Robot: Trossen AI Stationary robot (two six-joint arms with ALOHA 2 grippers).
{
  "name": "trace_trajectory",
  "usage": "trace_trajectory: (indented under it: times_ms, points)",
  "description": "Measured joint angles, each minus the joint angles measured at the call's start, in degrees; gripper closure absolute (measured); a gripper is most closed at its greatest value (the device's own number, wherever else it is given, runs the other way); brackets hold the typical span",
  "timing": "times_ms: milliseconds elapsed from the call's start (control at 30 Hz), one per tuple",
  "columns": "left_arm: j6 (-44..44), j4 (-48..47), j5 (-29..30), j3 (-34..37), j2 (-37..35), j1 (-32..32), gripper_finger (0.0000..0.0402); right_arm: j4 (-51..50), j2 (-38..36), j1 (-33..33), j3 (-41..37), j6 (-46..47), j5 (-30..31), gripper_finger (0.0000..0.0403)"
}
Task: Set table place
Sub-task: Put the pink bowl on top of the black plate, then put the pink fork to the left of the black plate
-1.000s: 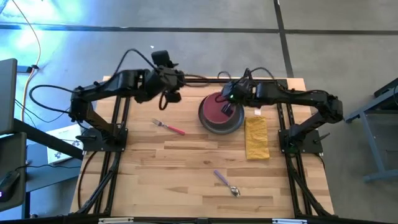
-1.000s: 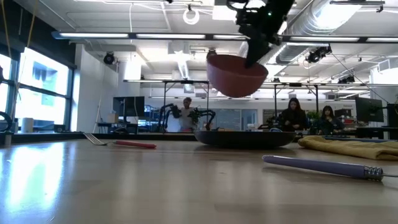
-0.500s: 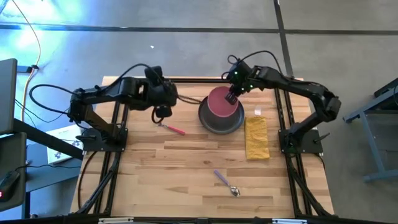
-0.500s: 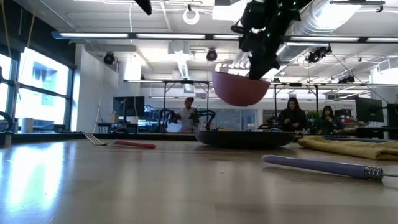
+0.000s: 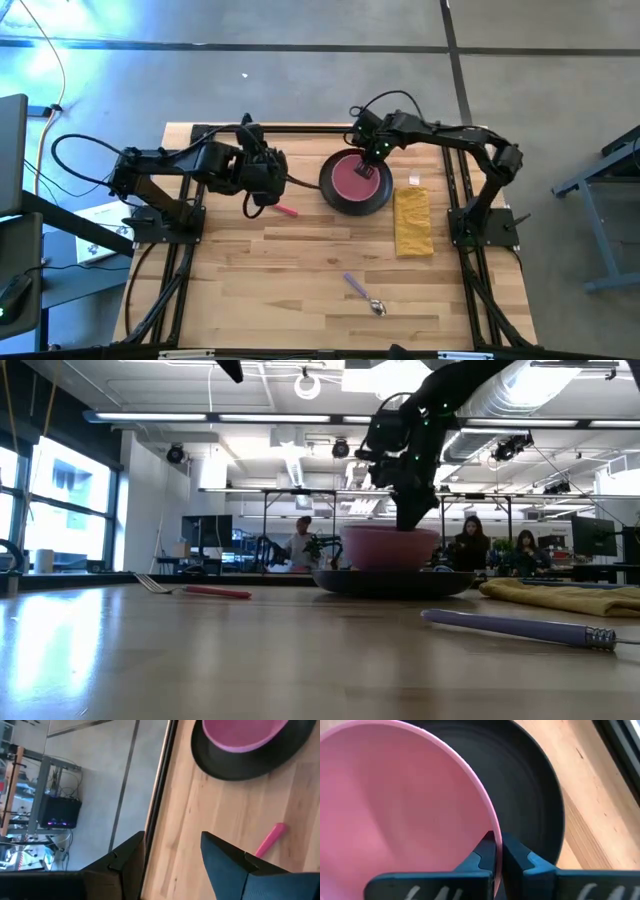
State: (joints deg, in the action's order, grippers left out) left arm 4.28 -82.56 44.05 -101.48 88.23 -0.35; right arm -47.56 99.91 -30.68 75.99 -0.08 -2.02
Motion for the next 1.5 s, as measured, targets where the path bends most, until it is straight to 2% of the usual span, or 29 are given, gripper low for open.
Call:
trace_trajectory:
  times_ms: [267, 767, 867, 1167, 1333, 1500]
  points:
    - [2.9, 0.1, -1.4, 2.2, 0.0, -1.3, 0.0224, 0.0, 3.3, -0.5, 0.0, -1.5, -0.2, 0.0403]
    - [3.3, 0.1, -2.2, 2.8, 0.0, -1.2, 0.0224, 0.2, 3.3, -0.5, 0.0, -2.8, -0.2, 0.0401]
    - [3.3, 0.1, -2.2, 2.8, 0.0, -1.2, 0.0224, 0.1, 3.2, -0.5, 0.0, -2.8, -0.2, 0.0387]
    - [3.3, 0.1, -2.2, 2.8, 0.0, -1.2, 0.0224, -0.5, 2.7, -0.5, 0.0, -3.0, -0.2, 0.031]
    - [3.1, 0.1, -2.0, 2.8, 0.0, -1.2, 0.0224, -1.7, -1.2, -0.4, 0.0, -3.0, 0.0, 0.0288]
    - [1.9, -0.3, -1.8, 3.8, -0.1, -1.2, 0.0224, -3.2, -7.7, -0.4, 0.0, -0.9, -0.2, 0.0284]
